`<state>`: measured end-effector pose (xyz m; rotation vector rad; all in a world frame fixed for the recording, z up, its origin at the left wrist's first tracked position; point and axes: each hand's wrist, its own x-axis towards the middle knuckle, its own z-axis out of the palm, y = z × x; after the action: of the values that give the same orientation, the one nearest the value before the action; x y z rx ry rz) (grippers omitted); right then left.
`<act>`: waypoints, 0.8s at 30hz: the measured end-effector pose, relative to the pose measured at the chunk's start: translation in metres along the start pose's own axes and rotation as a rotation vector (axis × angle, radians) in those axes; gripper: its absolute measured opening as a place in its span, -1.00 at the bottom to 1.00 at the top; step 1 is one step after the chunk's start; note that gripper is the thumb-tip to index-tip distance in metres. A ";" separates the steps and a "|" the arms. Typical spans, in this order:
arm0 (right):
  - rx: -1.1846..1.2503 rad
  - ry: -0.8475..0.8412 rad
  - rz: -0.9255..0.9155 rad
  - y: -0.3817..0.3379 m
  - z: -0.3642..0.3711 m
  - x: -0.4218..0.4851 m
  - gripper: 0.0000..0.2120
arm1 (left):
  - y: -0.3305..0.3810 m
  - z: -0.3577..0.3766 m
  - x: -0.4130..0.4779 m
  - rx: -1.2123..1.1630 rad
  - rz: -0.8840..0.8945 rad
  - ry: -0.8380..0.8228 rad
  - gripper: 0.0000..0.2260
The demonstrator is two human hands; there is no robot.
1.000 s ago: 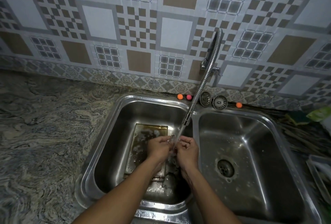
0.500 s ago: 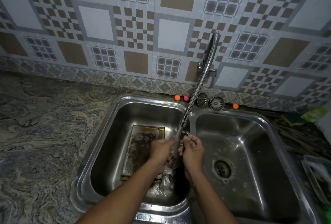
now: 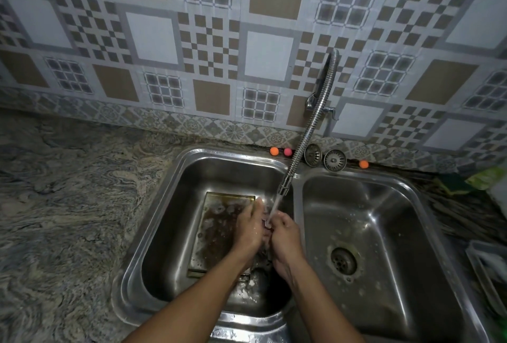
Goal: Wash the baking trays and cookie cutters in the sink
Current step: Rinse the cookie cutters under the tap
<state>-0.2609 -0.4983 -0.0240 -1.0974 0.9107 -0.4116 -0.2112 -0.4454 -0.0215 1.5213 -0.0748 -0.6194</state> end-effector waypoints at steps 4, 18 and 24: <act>-0.351 0.144 -0.114 0.009 -0.009 0.001 -0.73 | -0.003 -0.004 0.002 0.064 0.117 0.020 -0.82; -0.233 0.062 -0.320 0.003 -0.009 0.002 -0.78 | 0.001 -0.004 0.005 0.029 -0.057 0.033 -0.95; -0.074 0.141 -0.285 0.001 -0.013 0.012 -0.72 | 0.002 0.000 0.002 -0.274 -0.161 0.007 -0.67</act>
<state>-0.2643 -0.5135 -0.0317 -1.2845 0.9005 -0.7017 -0.2085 -0.4470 -0.0202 1.2716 0.1347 -0.7220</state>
